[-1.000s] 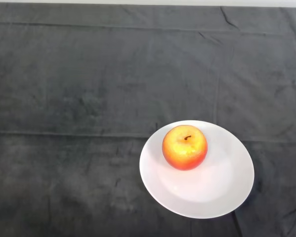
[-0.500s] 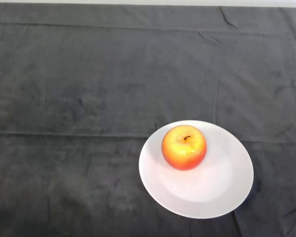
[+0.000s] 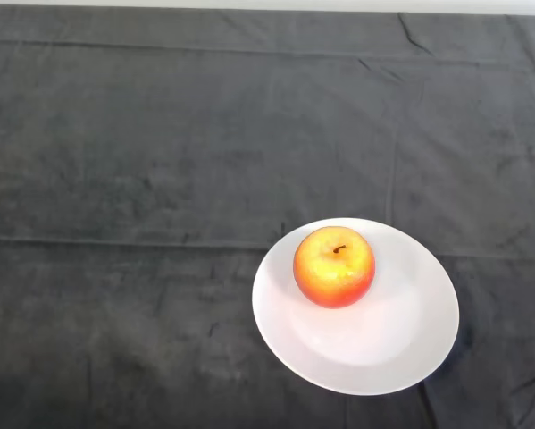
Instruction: Move the apple to the plate
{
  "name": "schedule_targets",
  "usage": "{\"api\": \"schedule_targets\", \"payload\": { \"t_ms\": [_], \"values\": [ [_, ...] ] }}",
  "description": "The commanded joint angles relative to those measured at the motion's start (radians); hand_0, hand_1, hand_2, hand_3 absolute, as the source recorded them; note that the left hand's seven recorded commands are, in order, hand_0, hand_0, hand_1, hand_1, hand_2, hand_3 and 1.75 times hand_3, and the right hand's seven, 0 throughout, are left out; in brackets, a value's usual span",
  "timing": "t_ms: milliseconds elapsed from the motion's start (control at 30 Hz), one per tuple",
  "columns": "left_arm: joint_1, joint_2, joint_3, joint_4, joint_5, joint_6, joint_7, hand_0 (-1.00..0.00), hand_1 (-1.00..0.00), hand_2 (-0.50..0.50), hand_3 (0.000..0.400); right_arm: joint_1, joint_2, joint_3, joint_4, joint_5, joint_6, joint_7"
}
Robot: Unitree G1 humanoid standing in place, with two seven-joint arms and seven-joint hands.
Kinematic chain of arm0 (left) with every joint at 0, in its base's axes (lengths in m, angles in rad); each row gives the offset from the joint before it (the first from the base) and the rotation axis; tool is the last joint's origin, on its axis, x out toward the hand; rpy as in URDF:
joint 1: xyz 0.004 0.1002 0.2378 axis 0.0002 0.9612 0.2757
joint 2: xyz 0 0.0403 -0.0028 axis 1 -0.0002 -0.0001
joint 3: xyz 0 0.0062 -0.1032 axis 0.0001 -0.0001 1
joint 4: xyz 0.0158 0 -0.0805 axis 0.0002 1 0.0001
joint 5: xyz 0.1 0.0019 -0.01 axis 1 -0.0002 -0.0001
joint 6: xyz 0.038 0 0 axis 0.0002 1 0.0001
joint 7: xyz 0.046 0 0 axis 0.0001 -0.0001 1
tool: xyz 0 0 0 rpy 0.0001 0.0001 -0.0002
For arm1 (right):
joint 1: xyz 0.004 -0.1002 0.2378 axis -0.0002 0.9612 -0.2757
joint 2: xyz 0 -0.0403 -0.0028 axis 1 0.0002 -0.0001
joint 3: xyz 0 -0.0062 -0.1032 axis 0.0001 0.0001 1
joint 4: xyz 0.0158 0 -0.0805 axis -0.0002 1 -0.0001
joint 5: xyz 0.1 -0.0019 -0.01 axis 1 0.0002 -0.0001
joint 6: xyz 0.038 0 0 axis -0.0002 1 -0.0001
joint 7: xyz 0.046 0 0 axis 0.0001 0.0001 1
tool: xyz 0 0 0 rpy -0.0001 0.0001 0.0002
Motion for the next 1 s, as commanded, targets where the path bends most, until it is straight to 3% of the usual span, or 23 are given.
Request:
{"api": "schedule_targets", "payload": {
  "t_ms": [33,1000],
  "values": [
    [0.026,0.042,0.013,0.024,0.03,0.014,0.014,0.0,0.0,0.0,0.0,0.018,-0.007,-0.0092,0.028,0.0046,-0.009,0.002],
    [0.033,0.039,0.011,-0.004,0.069,0.024,0.035,0.0,0.0,0.0,0.0,0.017,-0.007,-0.0087,0.029,0.0051,-0.011,0.0014]
  ]
}}
